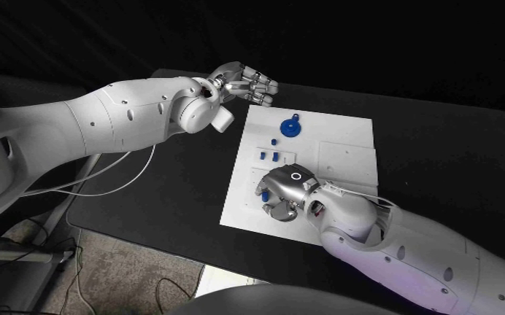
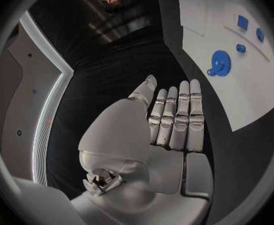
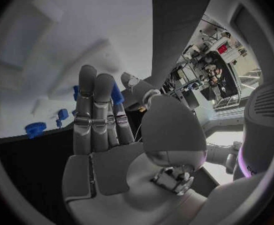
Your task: Assemble the parts on the task board
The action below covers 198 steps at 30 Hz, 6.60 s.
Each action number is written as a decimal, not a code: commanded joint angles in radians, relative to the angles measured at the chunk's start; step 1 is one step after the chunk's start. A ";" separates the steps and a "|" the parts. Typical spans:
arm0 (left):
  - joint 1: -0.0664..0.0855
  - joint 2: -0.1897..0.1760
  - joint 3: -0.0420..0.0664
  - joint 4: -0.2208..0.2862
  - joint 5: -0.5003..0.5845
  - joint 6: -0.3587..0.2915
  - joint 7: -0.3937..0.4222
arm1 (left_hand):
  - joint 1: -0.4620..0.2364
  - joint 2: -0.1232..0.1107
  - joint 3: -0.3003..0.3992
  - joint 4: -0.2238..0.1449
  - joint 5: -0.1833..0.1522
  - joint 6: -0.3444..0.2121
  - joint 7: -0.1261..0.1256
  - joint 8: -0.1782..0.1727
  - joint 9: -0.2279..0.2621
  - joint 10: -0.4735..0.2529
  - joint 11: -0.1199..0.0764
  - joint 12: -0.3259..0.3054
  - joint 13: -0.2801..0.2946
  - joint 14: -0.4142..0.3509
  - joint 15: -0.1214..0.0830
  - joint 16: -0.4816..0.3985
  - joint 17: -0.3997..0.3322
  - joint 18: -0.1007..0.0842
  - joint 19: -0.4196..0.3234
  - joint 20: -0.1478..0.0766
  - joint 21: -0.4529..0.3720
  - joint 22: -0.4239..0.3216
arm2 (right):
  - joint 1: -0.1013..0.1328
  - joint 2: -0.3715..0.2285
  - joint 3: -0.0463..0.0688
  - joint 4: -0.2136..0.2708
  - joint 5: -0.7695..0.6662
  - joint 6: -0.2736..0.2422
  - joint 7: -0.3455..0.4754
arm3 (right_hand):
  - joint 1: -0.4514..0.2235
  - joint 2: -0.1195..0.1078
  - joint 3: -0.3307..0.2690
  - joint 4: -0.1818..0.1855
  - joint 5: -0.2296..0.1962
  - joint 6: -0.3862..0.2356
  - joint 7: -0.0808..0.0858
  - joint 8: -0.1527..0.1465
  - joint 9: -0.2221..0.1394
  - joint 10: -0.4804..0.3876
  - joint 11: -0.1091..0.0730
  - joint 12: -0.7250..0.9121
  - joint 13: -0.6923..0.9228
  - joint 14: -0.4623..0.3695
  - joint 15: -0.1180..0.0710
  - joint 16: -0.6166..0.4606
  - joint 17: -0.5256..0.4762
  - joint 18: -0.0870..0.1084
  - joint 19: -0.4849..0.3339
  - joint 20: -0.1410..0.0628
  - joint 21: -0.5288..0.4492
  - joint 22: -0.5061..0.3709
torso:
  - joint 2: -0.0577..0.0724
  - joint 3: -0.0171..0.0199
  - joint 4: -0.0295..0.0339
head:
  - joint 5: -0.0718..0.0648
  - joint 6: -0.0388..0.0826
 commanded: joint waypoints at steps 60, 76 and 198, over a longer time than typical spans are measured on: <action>-0.023 -0.009 0.000 -0.046 0.019 -0.038 0.061 | -0.008 -0.007 0.002 -0.007 0.006 -0.008 0.003 0.000 0.000 0.001 -0.001 0.004 -0.001 -0.002 0.001 0.002 0.000 0.000 0.009 0.001 0.006 -0.005 | 0.044 -0.464 0.258 0.065 0.961 0.246 -0.337 | -0.057 0.199 -0.416 0.218 -0.099 0.071 -0.054 0.000 0.125 0.149 -0.122 0.852 0.865 0.011 -0.065 0.257 0.405 -0.049 0.061 -0.069 0.120 0.152 | -0.030 0.0106 -0.0434 | -0.173 0.027; -0.033 -0.016 0.000 -0.035 0.020 -0.035 0.064 | 0.005 -0.016 0.005 -0.028 0.003 -0.008 0.005 0.000 0.000 0.003 -0.001 0.004 -0.001 -0.003 0.001 0.002 -0.001 0.000 0.008 0.000 0.007 -0.004 | 0.044 -0.453 0.229 0.116 0.997 0.291 -0.511 | -0.117 0.079 -0.295 0.255 -0.146 -0.024 -0.024 0.001 0.085 0.168 -0.104 0.855 0.939 0.021 -0.053 0.273 0.491 -0.036 0.060 -0.057 0.173 0.212 | -0.033 0.0039 -0.0443 | -0.167 0.022; -0.034 -0.011 -0.011 -0.040 0.030 0.013 0.029 | -0.014 -0.004 -0.006 -0.032 0.005 -0.012 0.005 0.000 0.000 -0.001 0.000 0.004 -0.001 -0.006 0.002 0.002 0.000 0.000 0.007 0.002 0.006 -0.008 | 0.062 -0.264 0.121 0.101 0.952 0.215 -0.513 | -0.159 0.098 -0.264 0.244 -0.148 0.055 -0.045 0.001 0.077 0.170 -0.118 0.812 0.947 0.033 -0.063 0.231 0.536 -0.052 0.074 -0.067 0.122 0.296 | -0.029 0.0030 -0.0462 | -0.114 0.005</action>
